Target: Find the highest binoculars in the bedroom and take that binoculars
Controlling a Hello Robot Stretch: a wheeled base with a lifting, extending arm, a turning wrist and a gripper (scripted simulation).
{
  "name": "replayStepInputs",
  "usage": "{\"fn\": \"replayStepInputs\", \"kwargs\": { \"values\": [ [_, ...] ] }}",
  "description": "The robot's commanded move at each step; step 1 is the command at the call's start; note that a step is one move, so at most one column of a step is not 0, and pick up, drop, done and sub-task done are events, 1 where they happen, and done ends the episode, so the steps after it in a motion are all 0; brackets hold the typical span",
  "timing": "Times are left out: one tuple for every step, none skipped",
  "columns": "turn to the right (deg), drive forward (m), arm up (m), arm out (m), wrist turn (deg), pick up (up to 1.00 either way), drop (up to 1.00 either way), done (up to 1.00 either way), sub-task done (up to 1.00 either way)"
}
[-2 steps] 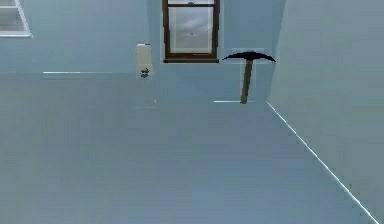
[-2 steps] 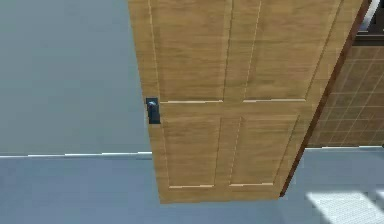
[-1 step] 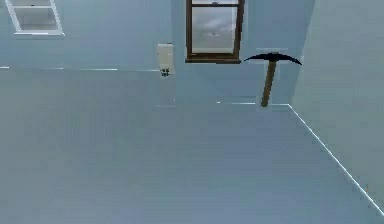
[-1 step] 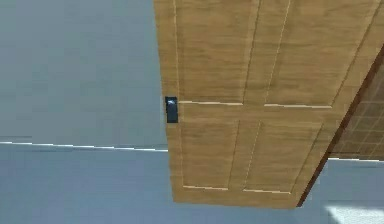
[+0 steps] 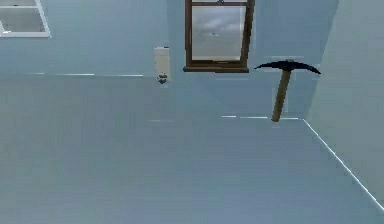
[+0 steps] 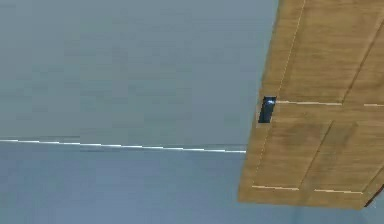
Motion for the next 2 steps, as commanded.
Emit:
{"fn": "replayStepInputs", "kwargs": {
  "values": [
    [-15.0, 0.00, 0.00, 0.00, 0.0, 0.00, 0.00, 0.00, 0.00],
    [0.0, 1.00, 0.00, 0.00, 0.0, 0.00, 0.00, 0.00, 0.00]
  ]
}}
